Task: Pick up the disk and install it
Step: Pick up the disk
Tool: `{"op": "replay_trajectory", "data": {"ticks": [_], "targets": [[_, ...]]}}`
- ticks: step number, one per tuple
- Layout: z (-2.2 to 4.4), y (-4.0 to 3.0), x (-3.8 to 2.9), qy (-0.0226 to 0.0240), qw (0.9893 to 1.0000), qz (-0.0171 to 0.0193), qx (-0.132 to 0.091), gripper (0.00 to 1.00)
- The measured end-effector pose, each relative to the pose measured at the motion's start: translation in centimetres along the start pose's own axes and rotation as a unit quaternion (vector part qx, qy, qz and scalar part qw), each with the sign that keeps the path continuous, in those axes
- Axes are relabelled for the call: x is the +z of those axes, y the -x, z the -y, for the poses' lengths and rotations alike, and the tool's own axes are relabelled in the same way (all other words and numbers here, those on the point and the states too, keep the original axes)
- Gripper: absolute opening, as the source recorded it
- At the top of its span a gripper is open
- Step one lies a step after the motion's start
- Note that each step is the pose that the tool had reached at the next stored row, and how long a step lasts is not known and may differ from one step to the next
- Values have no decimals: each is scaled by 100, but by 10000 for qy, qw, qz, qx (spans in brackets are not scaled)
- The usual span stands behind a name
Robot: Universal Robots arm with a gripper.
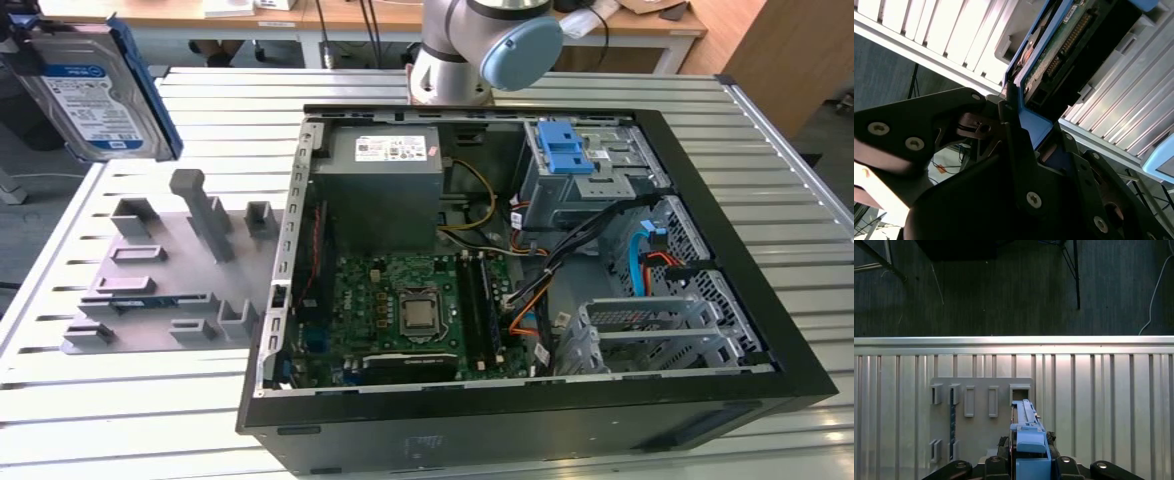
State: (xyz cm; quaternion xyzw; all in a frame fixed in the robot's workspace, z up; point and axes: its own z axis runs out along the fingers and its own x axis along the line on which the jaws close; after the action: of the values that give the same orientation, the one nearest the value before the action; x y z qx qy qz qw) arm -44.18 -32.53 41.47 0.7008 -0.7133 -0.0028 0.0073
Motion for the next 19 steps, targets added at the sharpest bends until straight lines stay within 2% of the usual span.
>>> {"op": "replay_trajectory", "data": {"ticks": [19], "targets": [[-1,-1,-96,0,10000,0,0,36]]}}
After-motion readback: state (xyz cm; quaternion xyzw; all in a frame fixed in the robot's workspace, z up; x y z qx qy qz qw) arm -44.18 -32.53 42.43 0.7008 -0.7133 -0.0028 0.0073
